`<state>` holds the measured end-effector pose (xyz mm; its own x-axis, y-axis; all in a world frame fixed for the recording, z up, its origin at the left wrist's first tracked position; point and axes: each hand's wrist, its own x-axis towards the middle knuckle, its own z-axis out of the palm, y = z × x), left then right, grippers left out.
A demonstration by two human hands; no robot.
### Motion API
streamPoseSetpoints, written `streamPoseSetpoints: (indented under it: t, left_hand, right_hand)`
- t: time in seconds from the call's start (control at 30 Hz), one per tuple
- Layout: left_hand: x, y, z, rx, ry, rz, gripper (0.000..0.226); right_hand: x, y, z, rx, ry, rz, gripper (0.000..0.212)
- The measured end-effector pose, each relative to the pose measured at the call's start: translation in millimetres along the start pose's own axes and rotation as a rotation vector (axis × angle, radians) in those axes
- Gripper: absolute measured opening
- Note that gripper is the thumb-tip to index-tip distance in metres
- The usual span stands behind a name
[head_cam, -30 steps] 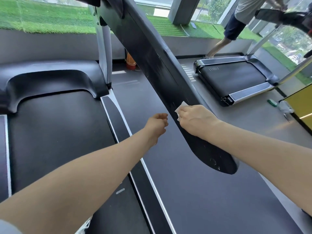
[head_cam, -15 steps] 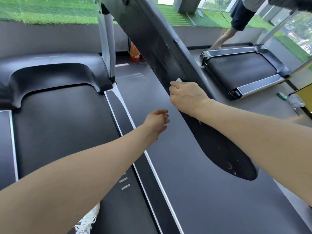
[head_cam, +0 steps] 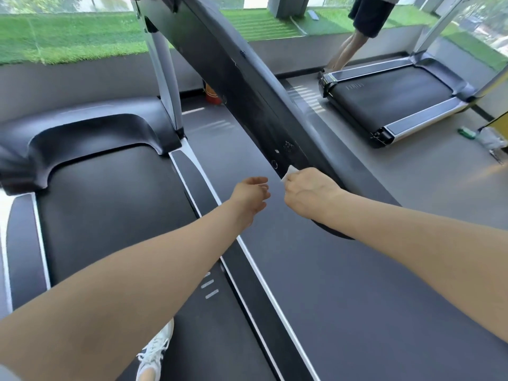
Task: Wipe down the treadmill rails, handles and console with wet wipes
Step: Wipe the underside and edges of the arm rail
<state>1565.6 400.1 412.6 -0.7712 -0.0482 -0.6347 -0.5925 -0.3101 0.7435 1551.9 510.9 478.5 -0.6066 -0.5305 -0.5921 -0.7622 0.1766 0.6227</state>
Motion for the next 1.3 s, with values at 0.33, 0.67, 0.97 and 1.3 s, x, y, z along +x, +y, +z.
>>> streamPoseSetpoints:
  t: [0.33,0.67,0.97,1.3]
  left_hand:
    - [-50.1,-25.9,15.6,0.126,0.008,0.000,0.032]
    - [-70.2,1.9,-6.6,-0.333,-0.238,-0.006,0.019]
    - [-6.8,19.8,-9.8,-0.074,0.382,0.272,0.032]
    - [36.6,57.7,32.8,0.020,0.400,0.681,0.025]
  right_hand:
    - [-71.9,-23.8,-6.5,0.482,-0.075,0.141,0.017]
    - [-41.5,-7.3,-21.2,1.893,0.376,0.602,0.007]
    - [-24.4,-2.0,-4.2,1.104,0.466,0.476,0.028]
    - [-26.2,-11.5,33.5,0.524,0.767,0.210,0.027]
